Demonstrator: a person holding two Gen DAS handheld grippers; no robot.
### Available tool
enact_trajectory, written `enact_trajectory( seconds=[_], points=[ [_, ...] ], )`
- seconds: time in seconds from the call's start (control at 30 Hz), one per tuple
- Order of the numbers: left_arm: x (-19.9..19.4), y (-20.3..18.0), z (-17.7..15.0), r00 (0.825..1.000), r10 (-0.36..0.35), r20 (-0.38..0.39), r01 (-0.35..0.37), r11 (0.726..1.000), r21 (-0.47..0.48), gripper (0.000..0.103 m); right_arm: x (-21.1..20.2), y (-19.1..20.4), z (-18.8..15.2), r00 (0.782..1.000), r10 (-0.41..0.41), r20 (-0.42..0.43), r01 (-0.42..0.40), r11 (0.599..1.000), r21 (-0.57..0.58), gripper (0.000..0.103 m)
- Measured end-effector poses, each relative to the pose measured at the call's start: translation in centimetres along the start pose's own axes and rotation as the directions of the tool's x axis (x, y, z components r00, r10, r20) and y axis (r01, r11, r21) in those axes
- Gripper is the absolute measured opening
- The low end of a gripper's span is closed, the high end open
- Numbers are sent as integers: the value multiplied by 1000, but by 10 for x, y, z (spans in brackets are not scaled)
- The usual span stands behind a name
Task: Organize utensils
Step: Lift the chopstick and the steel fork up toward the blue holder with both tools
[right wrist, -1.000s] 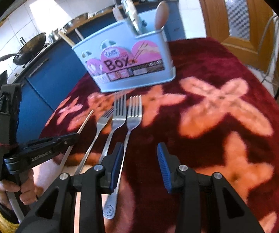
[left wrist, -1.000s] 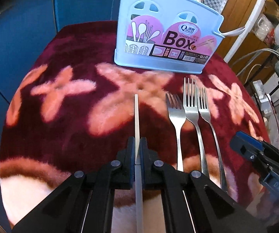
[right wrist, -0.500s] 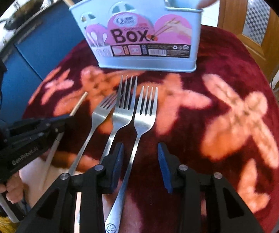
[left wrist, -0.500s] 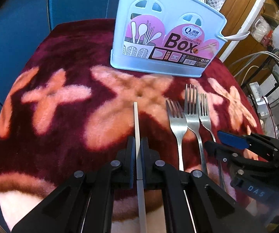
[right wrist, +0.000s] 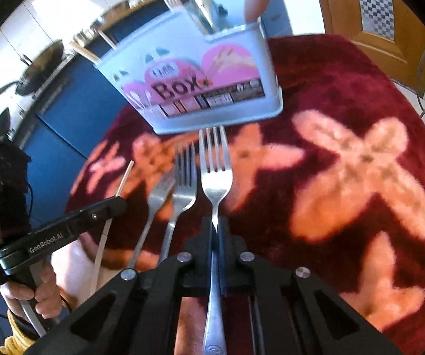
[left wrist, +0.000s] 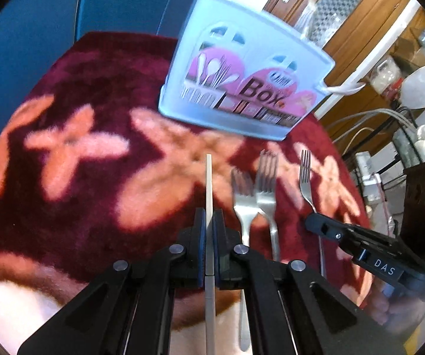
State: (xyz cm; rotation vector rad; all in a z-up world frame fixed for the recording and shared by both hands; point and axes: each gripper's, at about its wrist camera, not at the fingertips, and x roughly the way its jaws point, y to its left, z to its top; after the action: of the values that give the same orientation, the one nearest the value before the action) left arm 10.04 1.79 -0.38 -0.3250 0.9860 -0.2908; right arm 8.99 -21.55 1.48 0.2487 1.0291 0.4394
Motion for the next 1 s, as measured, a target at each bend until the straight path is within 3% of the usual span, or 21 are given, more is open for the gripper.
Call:
enact_trajectory(
  seconds=[0.23, 0.47, 0.7, 1.0],
  points=[
    [-32, -18, 9, 990, -47, 133, 42, 998, 40, 2, -35, 17, 2, 983, 32, 183, -24, 999, -42, 5],
    [-60, -32, 33, 963, -69, 262, 47, 995, 88, 2, -64, 34, 21, 930, 40, 365, -1, 995, -104, 5],
    [-74, -48, 78, 918, -75, 390, 16, 988, 153, 2, -66, 44, 57, 884, 52, 465, 10, 991, -131, 5],
    [-66, -56, 144, 878, -59, 475, -16, 988, 152, 2, -62, 41, 107, 839, 54, 542, 21, 991, -132, 5]
  ],
)
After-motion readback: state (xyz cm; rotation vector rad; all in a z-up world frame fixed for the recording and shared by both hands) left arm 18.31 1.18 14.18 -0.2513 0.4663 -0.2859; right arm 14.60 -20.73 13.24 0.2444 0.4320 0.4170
